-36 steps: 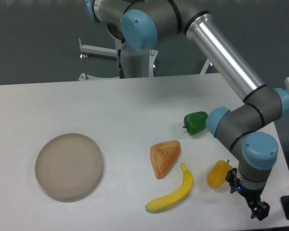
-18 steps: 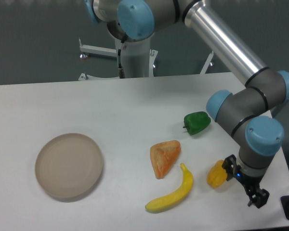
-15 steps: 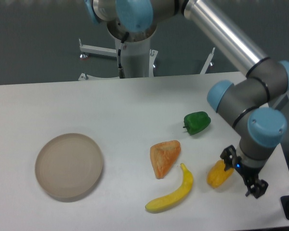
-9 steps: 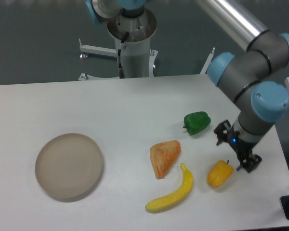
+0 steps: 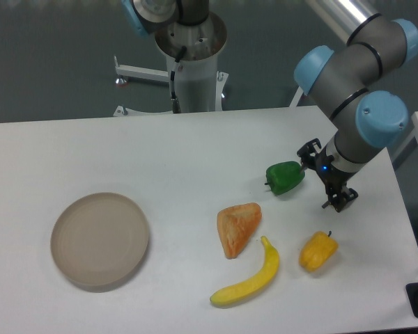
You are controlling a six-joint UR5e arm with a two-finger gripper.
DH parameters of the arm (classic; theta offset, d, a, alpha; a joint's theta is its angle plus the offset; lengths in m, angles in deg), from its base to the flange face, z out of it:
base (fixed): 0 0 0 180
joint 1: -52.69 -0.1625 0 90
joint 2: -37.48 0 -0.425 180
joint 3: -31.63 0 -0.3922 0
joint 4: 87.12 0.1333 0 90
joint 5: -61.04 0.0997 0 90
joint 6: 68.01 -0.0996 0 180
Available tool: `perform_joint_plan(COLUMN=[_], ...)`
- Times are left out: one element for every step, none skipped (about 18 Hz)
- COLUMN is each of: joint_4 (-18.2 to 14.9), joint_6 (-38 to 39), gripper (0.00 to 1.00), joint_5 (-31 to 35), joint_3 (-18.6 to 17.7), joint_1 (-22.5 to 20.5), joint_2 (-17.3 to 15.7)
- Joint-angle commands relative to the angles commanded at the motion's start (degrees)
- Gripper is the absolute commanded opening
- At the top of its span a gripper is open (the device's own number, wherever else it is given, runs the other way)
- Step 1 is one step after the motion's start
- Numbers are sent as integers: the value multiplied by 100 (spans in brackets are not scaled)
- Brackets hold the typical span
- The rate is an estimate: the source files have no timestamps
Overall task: Pick up the green pepper from the table
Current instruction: 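Lower the open gripper over the small green bell pepper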
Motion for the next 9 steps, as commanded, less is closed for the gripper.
perform_joint_plan(joint_4=[9,9,18,27,27,35,70,218,394], joint_6=[0,17,35,44,96,97,97,62,35], gripper=[100,100,100,100,100,100,100,100,100], joint_5=[105,193,229,229,229,221,229,247,247], joint_3=[-53,-80,-97,-106,-132,-246,-369,-474,-597], joint_1=[9,18,18,26,35,35,44,53,35], joint_2=[0,-9,-9,0,-9,-9,-61,-122,-158])
